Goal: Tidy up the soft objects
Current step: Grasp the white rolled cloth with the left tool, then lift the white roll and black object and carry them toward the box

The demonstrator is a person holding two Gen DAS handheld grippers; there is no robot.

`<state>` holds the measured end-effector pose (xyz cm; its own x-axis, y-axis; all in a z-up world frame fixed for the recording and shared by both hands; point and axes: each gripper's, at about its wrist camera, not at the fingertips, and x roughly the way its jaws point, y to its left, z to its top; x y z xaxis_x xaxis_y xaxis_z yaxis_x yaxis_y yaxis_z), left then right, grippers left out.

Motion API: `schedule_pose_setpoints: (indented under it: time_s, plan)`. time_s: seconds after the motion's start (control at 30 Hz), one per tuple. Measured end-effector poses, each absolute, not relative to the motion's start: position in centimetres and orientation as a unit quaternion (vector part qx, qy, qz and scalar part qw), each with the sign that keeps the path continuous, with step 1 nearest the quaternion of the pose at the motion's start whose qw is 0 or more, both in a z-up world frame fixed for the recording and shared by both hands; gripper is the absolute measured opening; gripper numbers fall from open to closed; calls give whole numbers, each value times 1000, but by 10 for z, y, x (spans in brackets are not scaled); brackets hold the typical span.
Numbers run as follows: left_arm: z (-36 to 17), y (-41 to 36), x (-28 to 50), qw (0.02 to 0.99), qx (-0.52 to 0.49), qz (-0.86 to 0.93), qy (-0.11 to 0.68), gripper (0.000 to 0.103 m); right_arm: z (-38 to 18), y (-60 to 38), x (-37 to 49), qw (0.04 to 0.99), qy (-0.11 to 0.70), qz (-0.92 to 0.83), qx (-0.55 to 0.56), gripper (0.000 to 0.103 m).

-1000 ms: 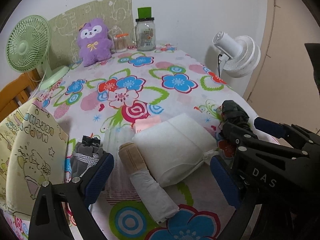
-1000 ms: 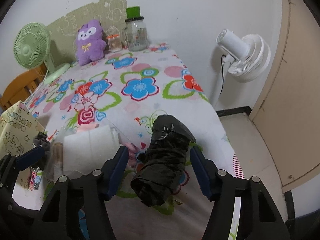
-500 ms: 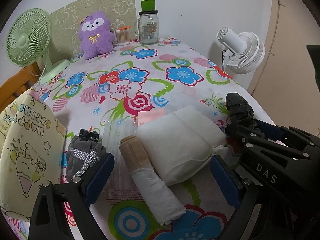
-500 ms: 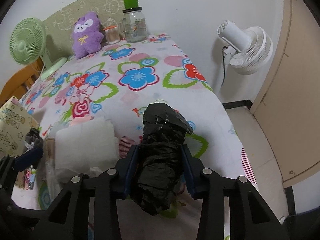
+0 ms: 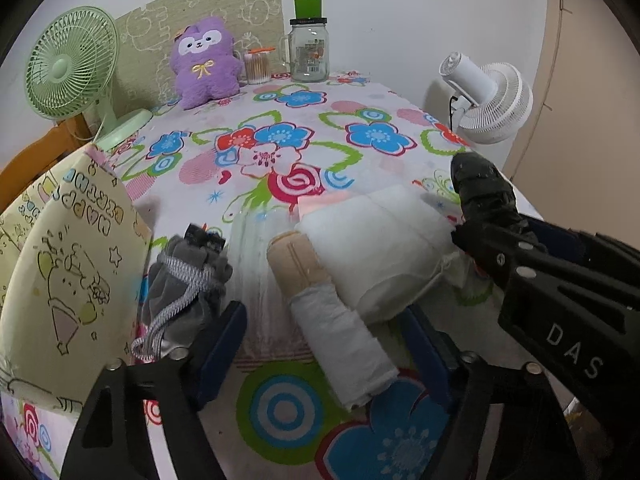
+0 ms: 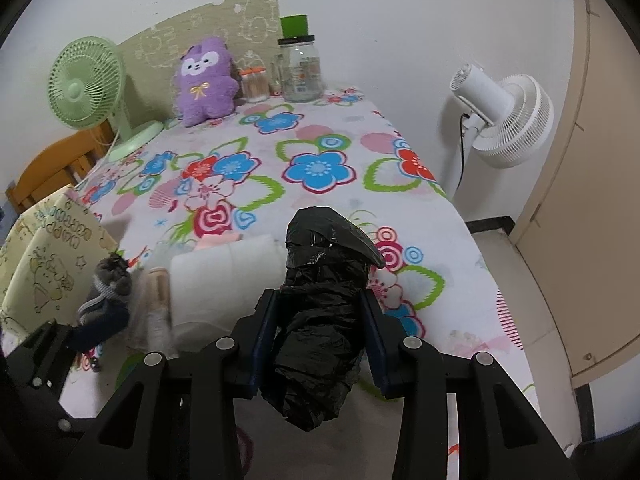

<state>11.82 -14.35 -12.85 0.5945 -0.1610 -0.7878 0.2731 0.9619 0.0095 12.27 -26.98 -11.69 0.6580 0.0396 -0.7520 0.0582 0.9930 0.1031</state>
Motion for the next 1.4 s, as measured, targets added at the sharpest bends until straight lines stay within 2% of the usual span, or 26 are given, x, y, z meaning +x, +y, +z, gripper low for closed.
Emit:
schedule_pose_setpoints:
  time_s: [0.17,0.23,0.27,0.33,0.43,0.57,1.4]
  plan:
    - [-130,-136,114,889,58,-124,437,53,-117,-259,120,907,417,0,56,43]
    - [-132,-134,113,889,61,-115,438,40,-118,-255,118,907,418,1,54,44]
    - [-132,-132,112,891,62,-110,437,38,-118,-253,118,907,418,2,53,43]
    - [-132,-128,112,890,54,-111,438,27,-118,-249,116,907,418,4,52,44]
    - [-131,-123,111,891,48,-107,438,23,-117,-245,115,907,418,6,50,44]
    - [-127,-119,109,893,40,-112,434,20,-115,-240,113,907,418,9,47,44]
    - [-80,-112,81,914,50,-116,385,19,-71,-220,84,925,378,11,38,44]
